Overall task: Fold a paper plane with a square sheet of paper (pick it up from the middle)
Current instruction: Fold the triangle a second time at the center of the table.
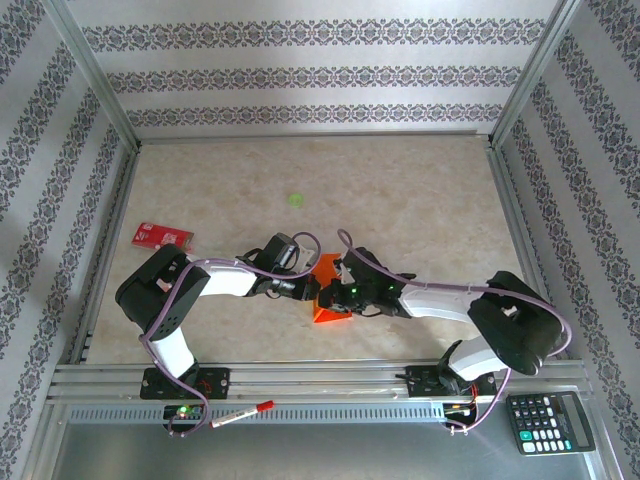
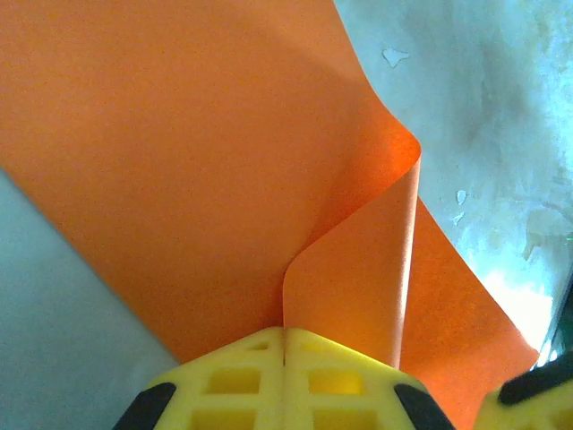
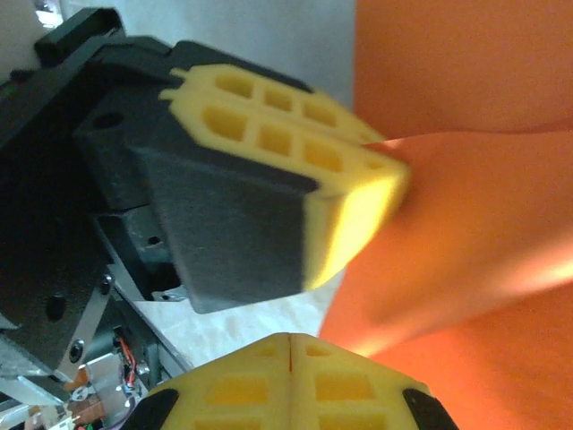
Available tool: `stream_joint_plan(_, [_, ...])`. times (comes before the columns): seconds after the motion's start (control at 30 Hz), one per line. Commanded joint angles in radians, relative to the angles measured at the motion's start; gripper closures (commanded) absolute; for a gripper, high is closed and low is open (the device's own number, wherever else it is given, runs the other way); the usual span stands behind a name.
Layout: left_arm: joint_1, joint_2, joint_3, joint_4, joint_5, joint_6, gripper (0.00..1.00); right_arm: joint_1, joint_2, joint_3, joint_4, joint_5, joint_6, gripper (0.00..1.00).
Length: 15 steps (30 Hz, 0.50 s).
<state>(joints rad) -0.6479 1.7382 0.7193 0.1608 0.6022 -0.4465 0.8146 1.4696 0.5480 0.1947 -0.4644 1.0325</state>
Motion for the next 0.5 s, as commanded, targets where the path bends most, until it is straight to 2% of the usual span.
stream_joint_plan(0.0, [0.004, 0.047, -0.048, -0.174, -0.139, 0.005, 1.0, 0.016, 0.037, 0.0, 0.074, 0.024, 0.042, 1.0])
stream_joint_plan(0.47, [0.004, 0.049, -0.045, -0.181, -0.144, 0.011, 1.0, 0.045, 0.109, -0.011, 0.089, 0.026, 0.046, 1.0])
